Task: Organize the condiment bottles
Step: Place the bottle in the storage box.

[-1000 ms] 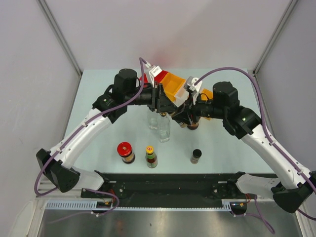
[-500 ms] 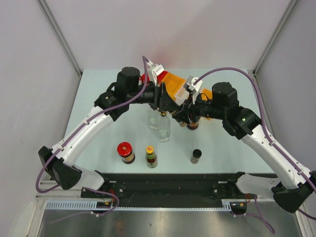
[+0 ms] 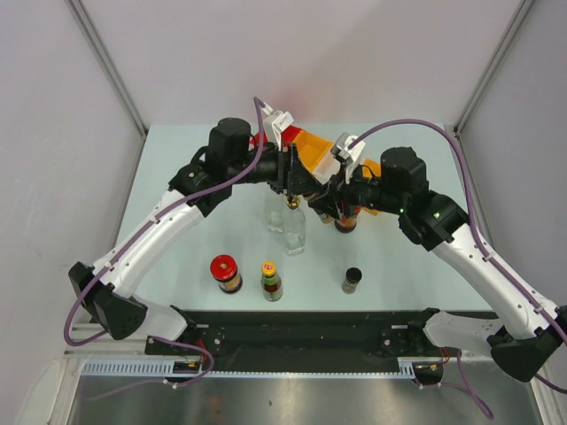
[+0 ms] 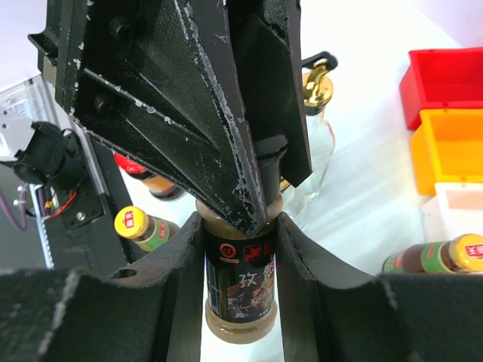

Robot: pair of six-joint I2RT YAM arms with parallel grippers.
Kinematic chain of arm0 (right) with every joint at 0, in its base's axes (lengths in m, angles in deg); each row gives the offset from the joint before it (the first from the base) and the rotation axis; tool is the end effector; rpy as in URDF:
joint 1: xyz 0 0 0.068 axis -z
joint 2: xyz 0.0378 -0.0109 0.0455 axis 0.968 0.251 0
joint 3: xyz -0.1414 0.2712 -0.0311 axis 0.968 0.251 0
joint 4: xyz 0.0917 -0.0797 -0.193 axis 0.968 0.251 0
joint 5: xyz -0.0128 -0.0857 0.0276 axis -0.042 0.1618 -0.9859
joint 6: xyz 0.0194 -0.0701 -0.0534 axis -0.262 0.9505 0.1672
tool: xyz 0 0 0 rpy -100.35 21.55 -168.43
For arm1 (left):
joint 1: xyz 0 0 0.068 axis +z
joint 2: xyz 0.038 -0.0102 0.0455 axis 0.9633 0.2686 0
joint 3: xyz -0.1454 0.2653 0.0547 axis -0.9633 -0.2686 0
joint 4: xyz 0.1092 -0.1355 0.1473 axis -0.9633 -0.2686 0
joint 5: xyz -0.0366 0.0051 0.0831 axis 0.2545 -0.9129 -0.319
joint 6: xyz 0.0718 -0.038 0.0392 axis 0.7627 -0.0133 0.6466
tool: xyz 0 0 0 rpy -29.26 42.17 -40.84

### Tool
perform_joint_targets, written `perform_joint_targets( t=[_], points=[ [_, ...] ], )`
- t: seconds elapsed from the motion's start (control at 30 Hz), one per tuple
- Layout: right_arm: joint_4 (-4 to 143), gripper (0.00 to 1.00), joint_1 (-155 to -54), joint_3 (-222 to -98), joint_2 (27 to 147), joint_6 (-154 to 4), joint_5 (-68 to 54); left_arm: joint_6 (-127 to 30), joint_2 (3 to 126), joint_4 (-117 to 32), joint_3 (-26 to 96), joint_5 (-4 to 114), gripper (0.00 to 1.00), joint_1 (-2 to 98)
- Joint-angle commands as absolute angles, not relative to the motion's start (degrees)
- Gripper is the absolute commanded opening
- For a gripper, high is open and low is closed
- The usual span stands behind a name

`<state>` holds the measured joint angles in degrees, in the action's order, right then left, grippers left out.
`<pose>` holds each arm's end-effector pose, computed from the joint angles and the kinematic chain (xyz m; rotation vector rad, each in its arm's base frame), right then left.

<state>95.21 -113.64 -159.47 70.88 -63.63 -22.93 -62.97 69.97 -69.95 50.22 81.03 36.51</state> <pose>0.1611 0.1679 0.4390 -0.9633 1.6427 0.7864 0.2125 -0.2227 0.4494 0.6495 1.9515 -1.2900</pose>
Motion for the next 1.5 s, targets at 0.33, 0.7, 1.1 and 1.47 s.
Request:
perform_joint_targets(
  t=[0.33, 0.7, 1.1, 1.47],
  points=[
    [89.9, 0.8, -112.6, -161.5, 70.3, -65.2, -11.7, -61.5, 74.5, -73.6, 61.1, 75.3, 0.0, 36.1],
    [93.1, 0.96, -103.4, -160.8, 65.1, -70.7, -4.0, -60.4, 85.2, -74.6, 72.3, 63.4, 0.0, 36.1],
    [96.4, 0.98, -89.6, -155.3, 59.0, -80.6, 7.8, -59.1, 110.7, -79.2, 97.7, 47.1, 0.0, 36.0],
    [91.4, 0.42, -87.2, -150.2, 69.7, -85.7, 5.0, -53.4, 118.2, -69.5, 98.7, 35.4, 0.0, 36.0]
  ],
)
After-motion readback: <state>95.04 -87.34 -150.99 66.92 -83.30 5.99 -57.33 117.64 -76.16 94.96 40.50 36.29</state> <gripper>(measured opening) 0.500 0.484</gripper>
